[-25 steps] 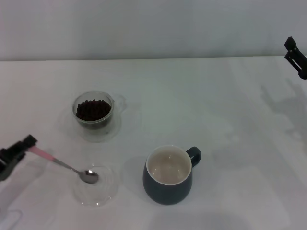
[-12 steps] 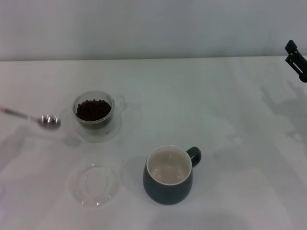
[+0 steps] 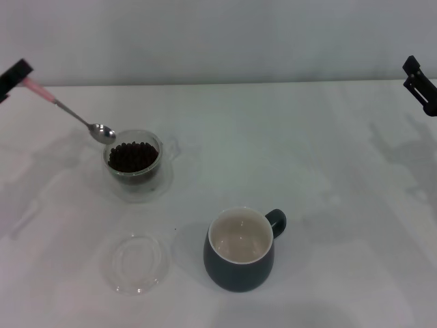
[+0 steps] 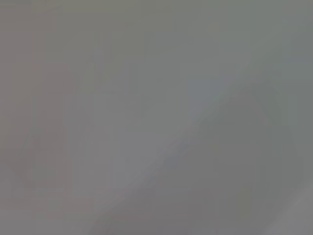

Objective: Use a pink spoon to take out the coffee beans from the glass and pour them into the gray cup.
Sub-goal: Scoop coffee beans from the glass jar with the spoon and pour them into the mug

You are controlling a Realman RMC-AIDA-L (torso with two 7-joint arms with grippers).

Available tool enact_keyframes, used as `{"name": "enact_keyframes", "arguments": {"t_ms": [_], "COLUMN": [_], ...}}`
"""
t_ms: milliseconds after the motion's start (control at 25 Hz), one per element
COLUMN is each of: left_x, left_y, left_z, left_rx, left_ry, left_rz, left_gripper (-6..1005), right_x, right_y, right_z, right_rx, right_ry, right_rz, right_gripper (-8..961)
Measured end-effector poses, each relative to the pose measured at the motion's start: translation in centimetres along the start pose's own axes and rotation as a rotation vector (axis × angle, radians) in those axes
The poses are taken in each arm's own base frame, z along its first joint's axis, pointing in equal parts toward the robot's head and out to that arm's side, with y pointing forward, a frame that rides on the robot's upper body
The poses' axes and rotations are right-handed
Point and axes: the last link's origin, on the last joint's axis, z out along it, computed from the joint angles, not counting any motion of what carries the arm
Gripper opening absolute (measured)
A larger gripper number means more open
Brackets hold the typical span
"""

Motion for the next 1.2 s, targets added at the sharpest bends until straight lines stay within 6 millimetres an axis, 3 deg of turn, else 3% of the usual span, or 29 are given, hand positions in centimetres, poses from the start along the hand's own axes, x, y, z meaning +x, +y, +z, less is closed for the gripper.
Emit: {"name": "enact_keyframes", "arguments": {"t_ms": [320,640,1200], "left_x": [-1.7,-3.4,-4.3], "left_y": [0.6,0.9,-0.7], "left_z": [2.7,4.2,3.4], "left_rx": [0.020,0.048,0.183], "left_ry": [-0.095,-0.155,-0.108], "left_rz": [0.116,0.182,-0.132], "left_gripper": [133,132,133], "right_x": [0.1,0.2,0.2], "right_y": [-0.1,-0.1,-0.3], "right_z": [-0.3,-0.4,-0.5], "right_rx": [0.003,0.009,0.017], "right_ry": [0.002,0.007,0.008], "right_rz": [0.025,0.033,0.042], "right_gripper": [885,885,885]}}
